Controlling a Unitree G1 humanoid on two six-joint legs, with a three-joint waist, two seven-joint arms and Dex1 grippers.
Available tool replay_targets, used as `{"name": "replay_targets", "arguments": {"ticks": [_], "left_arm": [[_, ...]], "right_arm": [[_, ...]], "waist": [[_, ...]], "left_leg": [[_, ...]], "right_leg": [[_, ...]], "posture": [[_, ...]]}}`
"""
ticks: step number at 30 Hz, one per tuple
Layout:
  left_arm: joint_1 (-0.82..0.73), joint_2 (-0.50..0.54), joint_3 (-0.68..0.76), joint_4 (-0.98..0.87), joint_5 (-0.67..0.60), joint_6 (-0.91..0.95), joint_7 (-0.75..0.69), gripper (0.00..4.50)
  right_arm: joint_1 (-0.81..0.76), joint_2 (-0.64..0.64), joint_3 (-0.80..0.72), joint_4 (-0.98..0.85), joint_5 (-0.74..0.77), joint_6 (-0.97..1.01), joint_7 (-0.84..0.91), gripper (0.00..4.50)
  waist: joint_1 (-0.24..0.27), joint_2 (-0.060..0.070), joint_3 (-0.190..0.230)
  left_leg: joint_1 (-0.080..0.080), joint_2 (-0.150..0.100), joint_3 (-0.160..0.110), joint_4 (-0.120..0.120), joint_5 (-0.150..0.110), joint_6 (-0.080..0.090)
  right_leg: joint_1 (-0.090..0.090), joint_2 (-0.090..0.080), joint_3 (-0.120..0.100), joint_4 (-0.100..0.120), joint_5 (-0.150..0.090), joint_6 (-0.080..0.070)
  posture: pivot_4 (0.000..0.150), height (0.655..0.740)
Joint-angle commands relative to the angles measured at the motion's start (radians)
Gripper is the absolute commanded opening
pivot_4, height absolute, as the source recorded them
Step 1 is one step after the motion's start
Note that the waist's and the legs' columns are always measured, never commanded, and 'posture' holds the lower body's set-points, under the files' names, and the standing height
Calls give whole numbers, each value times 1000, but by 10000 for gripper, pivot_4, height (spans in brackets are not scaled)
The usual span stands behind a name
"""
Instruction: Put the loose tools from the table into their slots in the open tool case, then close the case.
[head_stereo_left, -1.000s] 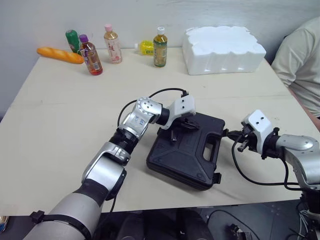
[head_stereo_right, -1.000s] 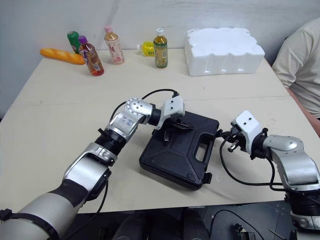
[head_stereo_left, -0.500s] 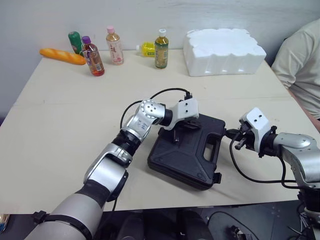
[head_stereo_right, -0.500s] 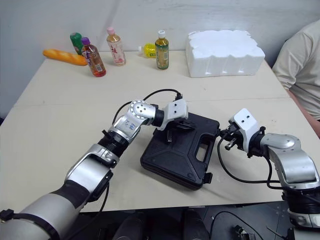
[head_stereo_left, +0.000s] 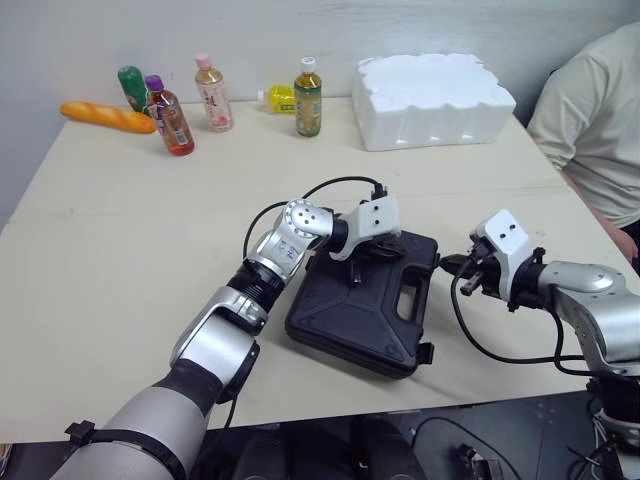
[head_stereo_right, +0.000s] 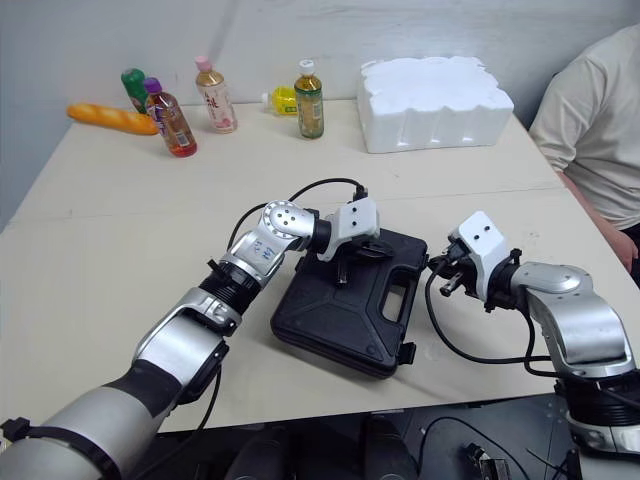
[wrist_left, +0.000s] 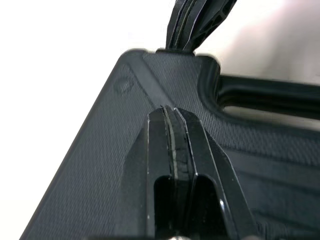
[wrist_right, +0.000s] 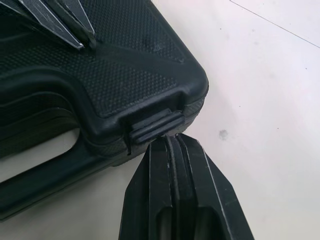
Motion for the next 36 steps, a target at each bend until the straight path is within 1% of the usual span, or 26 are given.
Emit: {"name": "replay_targets", "arguments": {"ticks": [1, 8, 14, 21, 24, 25, 26, 28, 30, 33, 36], "left_arm": [[54, -11, -69, 62, 68, 26, -22, 78], [61, -9, -73, 63, 78, 22, -23, 78], [66, -9, -79, 64, 84, 21, -26, 78], [63, -4, -63, 55, 72, 30, -25, 78], [93, 93, 35, -167, -89, 70, -197, 78], [114, 133, 57, -261, -148, 122, -267, 78], [139, 170, 66, -346, -197, 182, -324, 78], [178, 223, 70, -470, -260, 272, -388, 78], [227, 281, 66, -603, -323, 344, -450, 78], [288, 321, 44, -753, -368, 446, -453, 78], [315, 321, 9, -792, -359, 469, -430, 78]], "right_arm": [[-32, 16, -7, -89, 56, -15, 19, 340], [-28, 21, -3, -87, 50, -11, 8, 340], [-56, 46, 11, -117, 67, 20, -1, 340], [-31, 18, 12, -100, 37, 7, -1, 340], [124, -102, -112, -192, 26, -6, 42, 340], [176, -127, -161, -224, 36, 0, 55, 340], [217, -133, -206, -255, 60, 22, 59, 340], [276, -132, -268, -301, 105, 56, 63, 340], [377, -132, -314, -367, 137, 75, 85, 340], [538, -113, -335, -465, 186, 105, 108, 340], [626, -118, -317, -516, 211, 102, 120, 340]], "waist": [[0, 0, 0], [0, 0, -1], [-2, 0, -2], [-2, 1, -2], [5, 5, -3], [5, 4, -3], [3, 5, -2], [1, 5, -2], [6, 5, -2], [25, 5, -2], [29, 5, -2]], "left_leg": [[0, 0, 0, 0, 0, 0], [0, 0, 0, 0, 0, 0], [1, 0, 0, 0, 0, 0], [1, 0, 0, 0, 0, 0], [0, 0, 0, -1, 0, 0], [-2, 0, 0, -3, 0, -1], [-3, 0, 0, -3, 0, -1], [-5, 1, 1, -3, 1, -2], [-5, 0, 1, -1, 1, -2], [-4, 0, -2, 0, 0, 0], [-2, -2, -2, 1, -2, 2]], "right_leg": [[0, 0, 0, 0, 0, 0], [0, 0, 0, -1, 0, 0], [0, 0, 1, -1, 0, 0], [0, 0, 0, -1, 0, -1], [-1, -1, 0, 0, 0, 0], [-2, 0, 0, 1, 0, -1], [-3, 0, 0, 1, -1, -1], [-6, 0, 1, 1, -1, -1], [-6, -1, 1, 2, -1, -1], [-3, -2, 0, -1, -1, -1], [1, -3, 0, -4, -1, -1]], "posture": [[1500, 7383], [1500, 7383], [1500, 7383], [1500, 7383], [1500, 7383], [1500, 7383], [1500, 7383], [1500, 7383], [1500, 7383], [1500, 7383], [1500, 7383]]}}
